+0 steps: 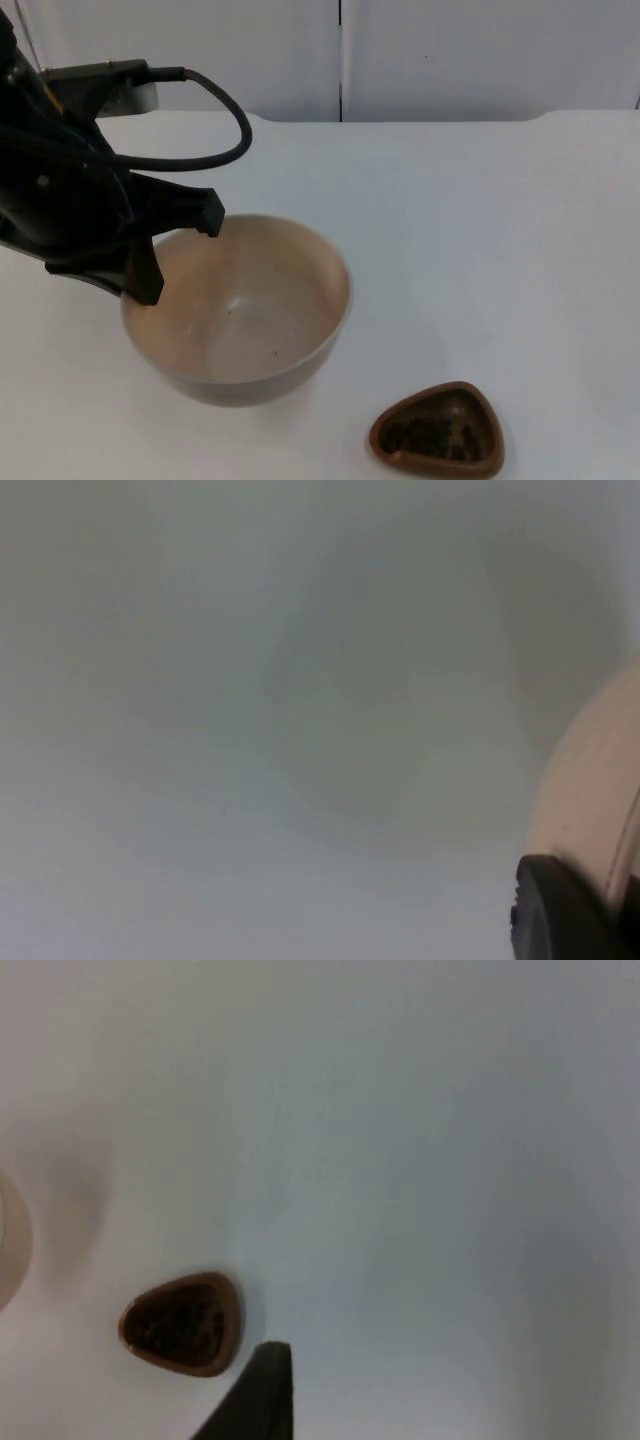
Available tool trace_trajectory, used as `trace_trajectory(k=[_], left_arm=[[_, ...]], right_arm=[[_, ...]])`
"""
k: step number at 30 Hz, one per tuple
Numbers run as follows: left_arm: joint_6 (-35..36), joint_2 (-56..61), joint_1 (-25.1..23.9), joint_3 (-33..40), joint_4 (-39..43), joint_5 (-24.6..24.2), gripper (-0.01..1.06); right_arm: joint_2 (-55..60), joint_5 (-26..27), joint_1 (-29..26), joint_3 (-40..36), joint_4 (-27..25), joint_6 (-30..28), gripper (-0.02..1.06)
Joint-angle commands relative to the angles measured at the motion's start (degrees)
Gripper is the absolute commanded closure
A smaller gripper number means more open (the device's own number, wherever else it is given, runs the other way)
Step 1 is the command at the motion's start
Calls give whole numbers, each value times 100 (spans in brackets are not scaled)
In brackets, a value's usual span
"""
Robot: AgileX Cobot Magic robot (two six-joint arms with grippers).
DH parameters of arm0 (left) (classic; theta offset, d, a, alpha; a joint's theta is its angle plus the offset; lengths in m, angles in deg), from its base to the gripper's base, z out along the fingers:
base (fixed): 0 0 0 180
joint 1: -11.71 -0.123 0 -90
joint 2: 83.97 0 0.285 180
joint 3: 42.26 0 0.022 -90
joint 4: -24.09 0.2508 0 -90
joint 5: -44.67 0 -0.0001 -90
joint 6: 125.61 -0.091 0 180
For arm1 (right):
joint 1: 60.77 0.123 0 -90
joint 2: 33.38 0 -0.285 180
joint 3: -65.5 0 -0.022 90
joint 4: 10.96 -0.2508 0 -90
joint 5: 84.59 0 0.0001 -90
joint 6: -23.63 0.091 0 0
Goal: Pick up the bowl with the left hand and pour the coffee beans from the cup into the bowl with the right hand.
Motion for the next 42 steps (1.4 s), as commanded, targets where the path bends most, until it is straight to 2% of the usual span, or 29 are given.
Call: trace_trajectory(k=[1,7,11,13,16,17,21,22,26,27,31,37,40,42], left_arm=[[1,73,21,23,-4,34,105],[1,73,21,23,-4,34,105],[1,73,21,23,7,34,105],[1,73,21,23,6,22,105],[1,73,21,23,6,12,105],[1,73,21,23,6,12,105],[1,73,21,23,6,12,105],[1,73,21,23,6,12,105],[61,73,21,23,-5,12,105],[61,73,21,23,-5,12,105],[64,73,21,23,-22,22,105],[64,73,21,23,-22,22,105],[64,73,21,23,-22,22,105],[64,73,21,23,-22,22,105]], right_arm=[[133,-151,-13,83,-161,-93,0],[638,-499,-13,97,-293,-50,0],[823,-526,56,97,-432,-39,0],[936,-489,327,97,-362,-2,0],[1179,-235,1023,97,-223,281,0],[1179,-235,1023,97,-223,281,0],[1685,4,2235,97,598,1228,0],[1685,4,2235,97,598,1228,0],[2357,256,3299,97,1399,2268,0],[2357,256,3299,97,1399,2268,0],[3200,645,4002,121,1881,3383,0],[3965,602,4380,533,1987,3719,0],[4504,599,4617,849,2400,4278,0],[4607,743,4644,849,2492,4407,0]])
